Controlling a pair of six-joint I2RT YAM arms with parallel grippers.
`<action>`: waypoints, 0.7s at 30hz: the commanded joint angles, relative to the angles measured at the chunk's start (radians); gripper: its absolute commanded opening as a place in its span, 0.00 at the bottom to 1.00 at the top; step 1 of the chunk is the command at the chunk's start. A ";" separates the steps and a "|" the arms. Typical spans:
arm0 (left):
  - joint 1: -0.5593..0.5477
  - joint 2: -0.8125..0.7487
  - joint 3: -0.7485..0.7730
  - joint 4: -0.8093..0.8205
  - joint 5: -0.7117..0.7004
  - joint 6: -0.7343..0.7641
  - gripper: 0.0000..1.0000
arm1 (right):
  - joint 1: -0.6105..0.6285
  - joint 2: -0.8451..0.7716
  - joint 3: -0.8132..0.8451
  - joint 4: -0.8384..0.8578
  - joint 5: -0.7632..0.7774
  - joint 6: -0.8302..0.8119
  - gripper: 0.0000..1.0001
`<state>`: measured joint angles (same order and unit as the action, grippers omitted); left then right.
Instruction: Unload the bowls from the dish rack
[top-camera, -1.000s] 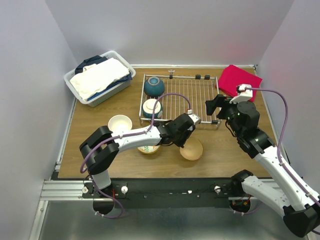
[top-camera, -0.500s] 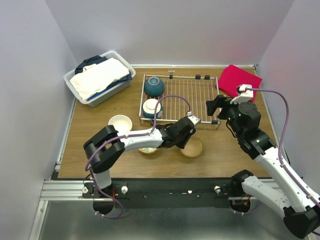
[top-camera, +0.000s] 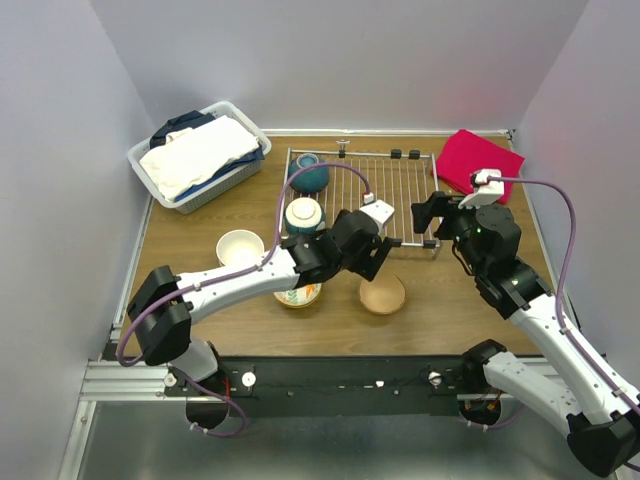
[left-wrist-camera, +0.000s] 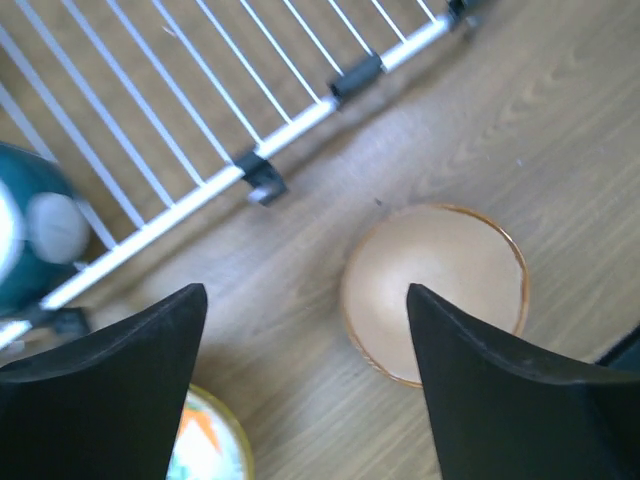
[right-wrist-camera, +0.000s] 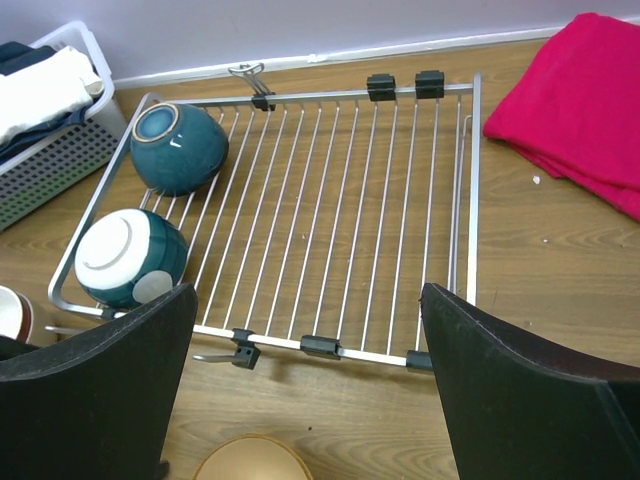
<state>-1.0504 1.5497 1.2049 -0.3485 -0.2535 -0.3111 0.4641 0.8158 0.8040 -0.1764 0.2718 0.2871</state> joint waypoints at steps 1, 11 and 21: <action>0.055 -0.037 0.099 -0.144 -0.171 0.102 0.96 | 0.004 -0.012 -0.022 0.020 -0.013 0.011 1.00; 0.219 0.045 0.217 -0.288 -0.253 0.171 0.99 | 0.004 -0.004 -0.023 -0.011 -0.002 0.012 1.00; 0.296 0.202 0.335 -0.329 -0.259 0.178 0.99 | 0.004 0.009 -0.032 -0.021 -0.046 0.020 1.00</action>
<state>-0.7681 1.6844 1.4757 -0.6292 -0.4679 -0.1513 0.4641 0.8185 0.7883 -0.1780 0.2584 0.2955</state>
